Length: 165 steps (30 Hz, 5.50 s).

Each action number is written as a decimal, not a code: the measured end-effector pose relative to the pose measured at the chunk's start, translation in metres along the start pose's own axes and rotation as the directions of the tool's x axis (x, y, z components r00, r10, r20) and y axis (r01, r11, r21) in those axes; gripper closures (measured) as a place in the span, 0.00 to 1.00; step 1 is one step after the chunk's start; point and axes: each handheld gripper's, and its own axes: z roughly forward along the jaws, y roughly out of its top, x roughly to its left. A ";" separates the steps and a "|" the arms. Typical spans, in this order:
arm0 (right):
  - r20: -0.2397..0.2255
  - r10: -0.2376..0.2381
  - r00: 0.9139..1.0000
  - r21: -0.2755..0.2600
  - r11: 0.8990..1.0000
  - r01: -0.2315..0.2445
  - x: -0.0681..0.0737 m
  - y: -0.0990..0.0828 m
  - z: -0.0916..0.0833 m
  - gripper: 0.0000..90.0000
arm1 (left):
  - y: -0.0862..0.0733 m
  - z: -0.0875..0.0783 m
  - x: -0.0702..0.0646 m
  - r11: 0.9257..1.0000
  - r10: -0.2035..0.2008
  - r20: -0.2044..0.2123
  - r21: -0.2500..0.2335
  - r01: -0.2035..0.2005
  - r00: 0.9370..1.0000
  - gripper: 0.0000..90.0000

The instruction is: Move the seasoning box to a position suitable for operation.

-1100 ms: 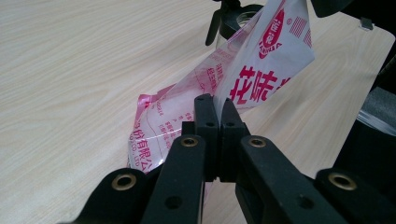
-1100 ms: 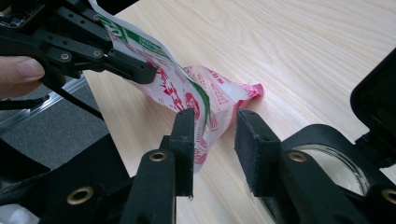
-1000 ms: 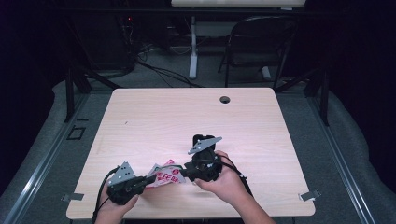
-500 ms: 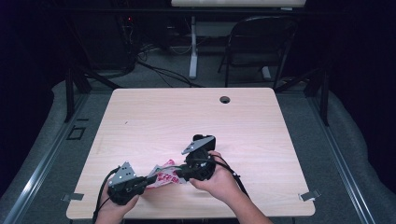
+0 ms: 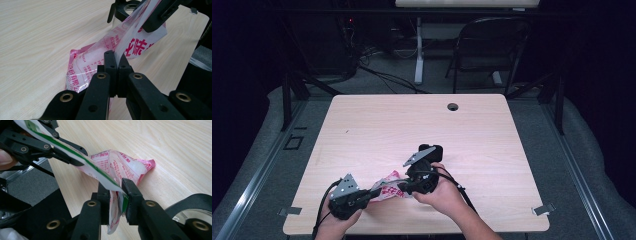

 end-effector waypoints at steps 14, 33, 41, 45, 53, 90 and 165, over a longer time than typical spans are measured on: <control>-0.029 -0.021 0.999 0.040 0.999 0.022 0.000 -0.001 0.002 0.98 | -0.001 0.001 0.001 1.000 -0.002 0.001 0.006 0.002 1.000 1.00; -0.057 -0.029 0.998 0.026 0.999 0.031 0.001 -0.002 0.005 1.00 | -0.002 0.001 0.002 1.000 0.004 -0.008 0.012 -0.004 1.000 1.00; -0.076 -0.045 0.996 0.043 0.998 0.049 0.000 -0.001 0.004 1.00 | -0.003 0.003 0.002 1.000 -0.004 -0.012 0.013 0.004 1.000 0.89; -0.087 -0.038 0.995 0.033 0.999 0.041 0.000 -0.001 0.004 1.00 | -0.004 0.005 0.004 1.000 0.000 -0.024 0.026 0.001 1.000 0.78; -0.087 -0.044 0.995 0.037 0.998 0.048 0.000 -0.001 0.003 1.00 | -0.008 0.011 0.005 0.999 0.021 -0.050 0.033 -0.019 0.999 0.59; -0.093 -0.076 0.993 0.038 0.996 0.079 0.002 0.007 0.001 1.00 | -0.032 0.032 0.023 0.992 0.070 -0.044 0.108 -0.065 0.997 0.31; -0.073 -0.114 0.991 -0.004 0.994 0.114 0.004 0.015 -0.008 1.00 | -0.040 0.055 0.024 0.980 0.112 -0.046 0.172 -0.103 0.993 0.60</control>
